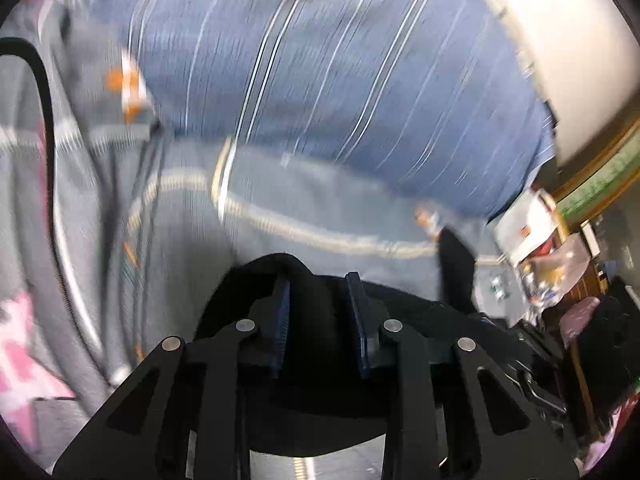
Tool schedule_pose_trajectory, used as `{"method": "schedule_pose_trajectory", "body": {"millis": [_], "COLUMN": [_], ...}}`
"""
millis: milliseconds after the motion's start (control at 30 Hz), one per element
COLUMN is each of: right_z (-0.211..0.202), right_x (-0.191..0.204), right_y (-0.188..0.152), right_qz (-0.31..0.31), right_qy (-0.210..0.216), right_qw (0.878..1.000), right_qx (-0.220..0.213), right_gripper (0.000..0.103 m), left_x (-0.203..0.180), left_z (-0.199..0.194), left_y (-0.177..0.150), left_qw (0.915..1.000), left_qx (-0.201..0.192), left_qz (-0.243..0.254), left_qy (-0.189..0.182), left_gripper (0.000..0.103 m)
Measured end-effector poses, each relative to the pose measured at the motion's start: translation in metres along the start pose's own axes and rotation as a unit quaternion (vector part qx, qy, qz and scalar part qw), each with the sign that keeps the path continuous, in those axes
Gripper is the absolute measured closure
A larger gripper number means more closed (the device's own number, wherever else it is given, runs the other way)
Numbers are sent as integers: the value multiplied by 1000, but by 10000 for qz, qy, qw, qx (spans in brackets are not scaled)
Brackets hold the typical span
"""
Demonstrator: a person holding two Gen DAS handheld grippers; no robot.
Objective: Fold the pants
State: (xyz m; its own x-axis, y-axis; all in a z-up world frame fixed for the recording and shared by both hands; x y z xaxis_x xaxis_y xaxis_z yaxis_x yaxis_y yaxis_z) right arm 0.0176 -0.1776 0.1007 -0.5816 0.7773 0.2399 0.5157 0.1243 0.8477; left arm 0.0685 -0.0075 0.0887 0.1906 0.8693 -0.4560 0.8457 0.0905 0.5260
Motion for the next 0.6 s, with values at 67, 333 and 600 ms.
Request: {"method": "schedule_pose_trajectory", "body": {"millis": [67, 333, 600], "right_z": [-6, 75, 12], "right_x": [10, 37, 3], "right_y": [4, -96, -59], "right_qz": [-36, -270, 199], "right_qy": [172, 223, 133], "right_qw": [9998, 9898, 9944], "right_qx": [-78, 1384, 1029], "right_gripper": [96, 94, 70], "left_x": [-3, 53, 22], "left_z": [-20, -3, -12], "left_y": [0, -47, -54], "left_qw": [9996, 9927, 9954], "left_qx": [-252, 74, -116], "left_qz": [95, -229, 62], "left_qy": [116, 1184, 949], "left_gripper": [78, 78, 78]}}
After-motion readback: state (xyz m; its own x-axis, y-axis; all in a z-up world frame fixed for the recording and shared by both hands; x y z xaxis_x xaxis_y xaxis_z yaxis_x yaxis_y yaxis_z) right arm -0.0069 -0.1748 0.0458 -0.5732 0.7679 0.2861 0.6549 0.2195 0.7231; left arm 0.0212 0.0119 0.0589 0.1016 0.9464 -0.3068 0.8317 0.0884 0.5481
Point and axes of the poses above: each gripper's, at about its wrist camera, not at the fingertips, and z roughly the way its jaws point, x to its left, y to its top, the point moved 4 cm from there along z, roughly the way its jaws point, and after that the axes turned 4 degrees about y, right-handed, at the moved point
